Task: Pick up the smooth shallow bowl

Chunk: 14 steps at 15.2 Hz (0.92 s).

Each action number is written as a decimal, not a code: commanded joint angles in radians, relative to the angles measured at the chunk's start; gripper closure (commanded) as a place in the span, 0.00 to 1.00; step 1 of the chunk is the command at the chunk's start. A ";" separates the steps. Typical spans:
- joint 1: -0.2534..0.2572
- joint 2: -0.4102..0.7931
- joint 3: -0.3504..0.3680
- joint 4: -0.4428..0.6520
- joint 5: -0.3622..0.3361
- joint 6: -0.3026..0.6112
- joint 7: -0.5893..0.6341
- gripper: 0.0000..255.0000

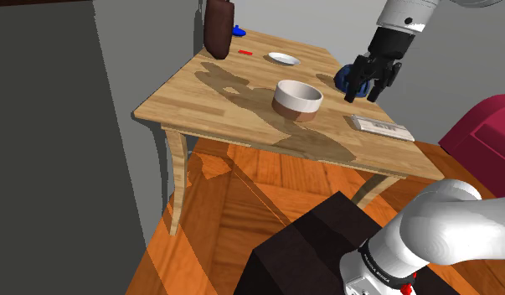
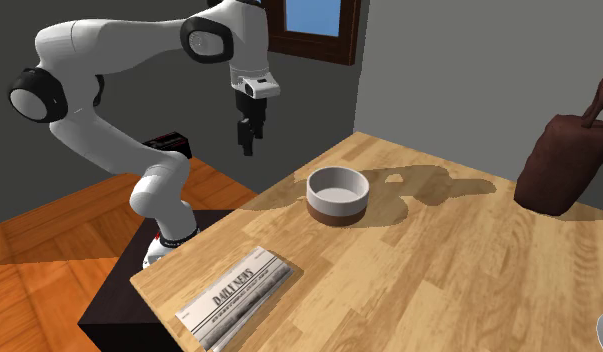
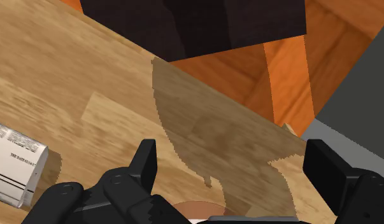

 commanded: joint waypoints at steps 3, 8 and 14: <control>0.003 0.061 0.005 0.012 0.001 0.057 0.004 0.00; 0.008 0.225 0.018 0.066 0.001 0.185 0.014 0.00; 0.012 0.432 0.032 0.174 -0.004 0.306 0.027 0.00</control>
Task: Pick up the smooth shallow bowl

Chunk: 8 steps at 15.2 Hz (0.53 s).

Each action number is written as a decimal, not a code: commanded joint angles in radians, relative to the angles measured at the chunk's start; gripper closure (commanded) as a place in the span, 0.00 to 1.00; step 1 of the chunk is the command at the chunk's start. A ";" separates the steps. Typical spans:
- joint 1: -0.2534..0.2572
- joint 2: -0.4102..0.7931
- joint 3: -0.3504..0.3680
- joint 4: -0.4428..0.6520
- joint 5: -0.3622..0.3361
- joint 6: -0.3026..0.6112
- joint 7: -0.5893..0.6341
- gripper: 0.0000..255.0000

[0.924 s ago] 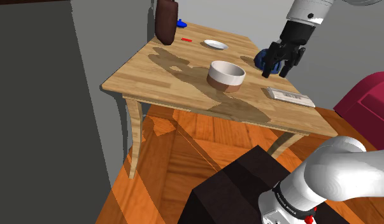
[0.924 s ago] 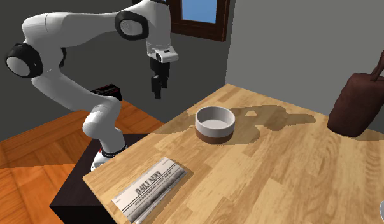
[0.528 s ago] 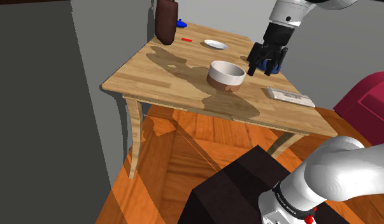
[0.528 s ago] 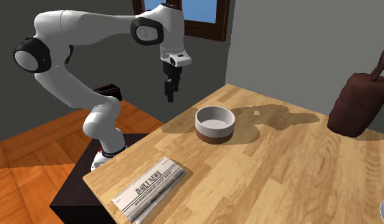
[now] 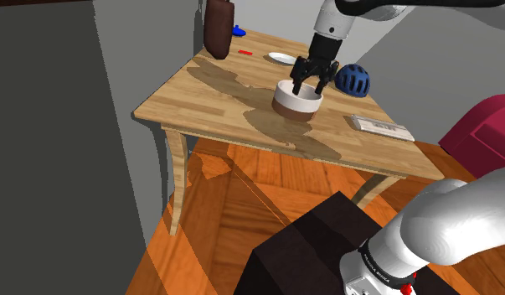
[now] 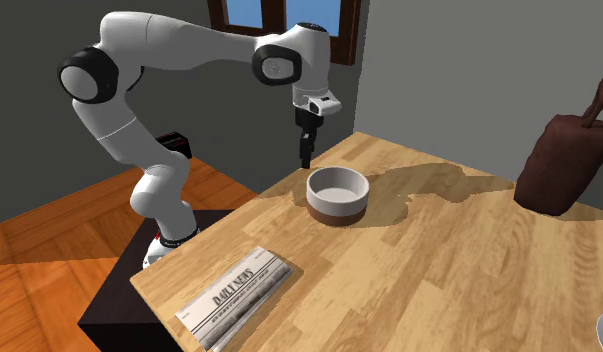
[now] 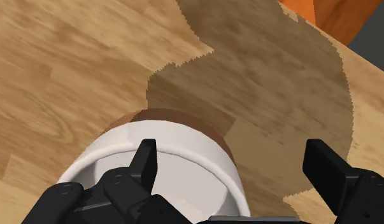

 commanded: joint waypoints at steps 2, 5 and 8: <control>0.000 0.104 0.003 0.070 -0.006 0.046 0.003 0.00; 0.002 0.212 0.009 0.151 -0.012 0.084 0.011 0.00; 0.002 0.251 0.011 0.169 -0.014 0.109 0.014 0.00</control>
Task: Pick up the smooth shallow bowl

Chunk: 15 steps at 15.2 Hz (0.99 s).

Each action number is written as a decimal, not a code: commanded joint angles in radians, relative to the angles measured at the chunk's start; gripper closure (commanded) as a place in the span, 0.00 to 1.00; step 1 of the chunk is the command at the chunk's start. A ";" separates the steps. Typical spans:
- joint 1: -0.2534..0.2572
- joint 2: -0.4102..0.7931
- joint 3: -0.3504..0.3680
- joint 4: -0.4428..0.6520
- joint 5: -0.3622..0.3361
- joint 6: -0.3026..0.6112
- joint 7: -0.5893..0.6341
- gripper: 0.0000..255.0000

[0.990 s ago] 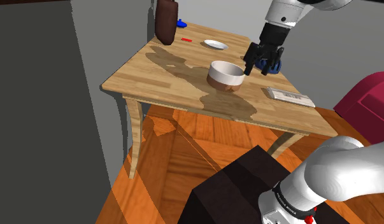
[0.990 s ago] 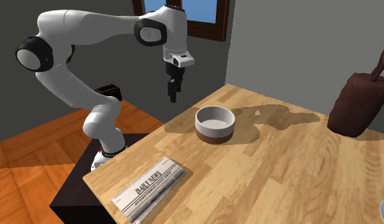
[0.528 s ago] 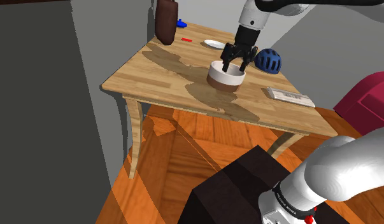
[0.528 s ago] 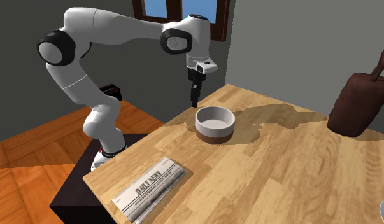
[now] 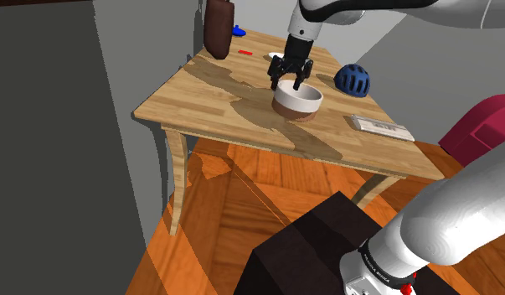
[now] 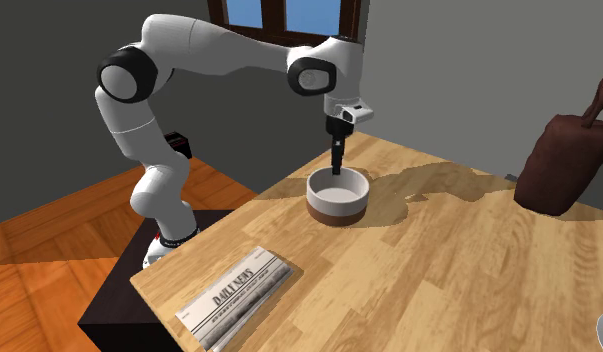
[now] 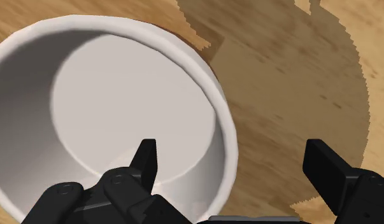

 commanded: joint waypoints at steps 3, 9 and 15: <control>-0.001 0.012 -0.001 -0.038 -0.001 0.052 -0.001 0.00; -0.001 0.018 -0.001 -0.080 -0.001 0.099 -0.001 1.00; -0.001 0.018 -0.001 -0.080 -0.001 0.099 -0.002 1.00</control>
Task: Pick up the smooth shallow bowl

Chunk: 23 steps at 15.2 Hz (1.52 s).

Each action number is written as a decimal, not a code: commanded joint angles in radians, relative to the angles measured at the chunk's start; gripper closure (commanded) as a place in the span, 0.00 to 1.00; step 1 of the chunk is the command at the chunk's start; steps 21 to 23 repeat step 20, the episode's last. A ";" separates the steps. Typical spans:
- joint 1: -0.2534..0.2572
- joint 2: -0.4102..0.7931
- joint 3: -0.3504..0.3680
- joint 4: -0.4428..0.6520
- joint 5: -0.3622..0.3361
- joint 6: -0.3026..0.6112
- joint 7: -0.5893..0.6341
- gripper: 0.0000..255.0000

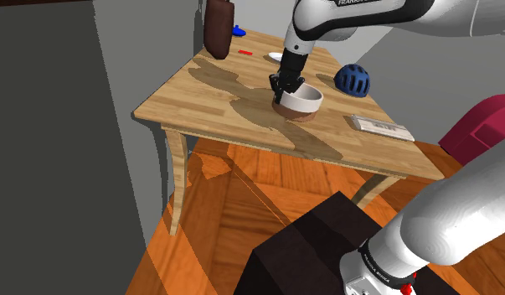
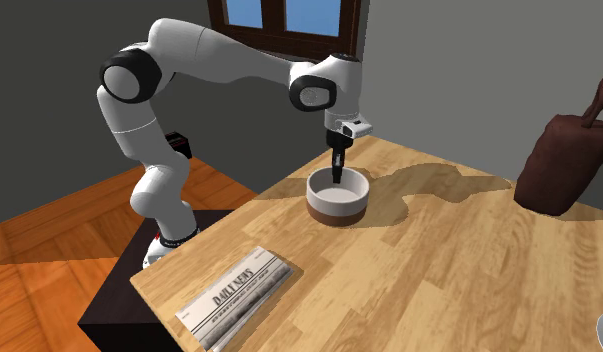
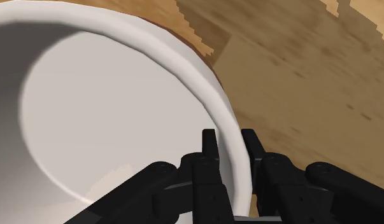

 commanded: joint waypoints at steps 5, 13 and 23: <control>0.001 -0.003 0.001 0.022 0.000 -0.026 0.001 1.00; 0.001 -0.009 0.001 0.124 0.000 -0.133 0.001 1.00; 0.001 -0.005 0.001 0.197 0.000 -0.202 0.000 1.00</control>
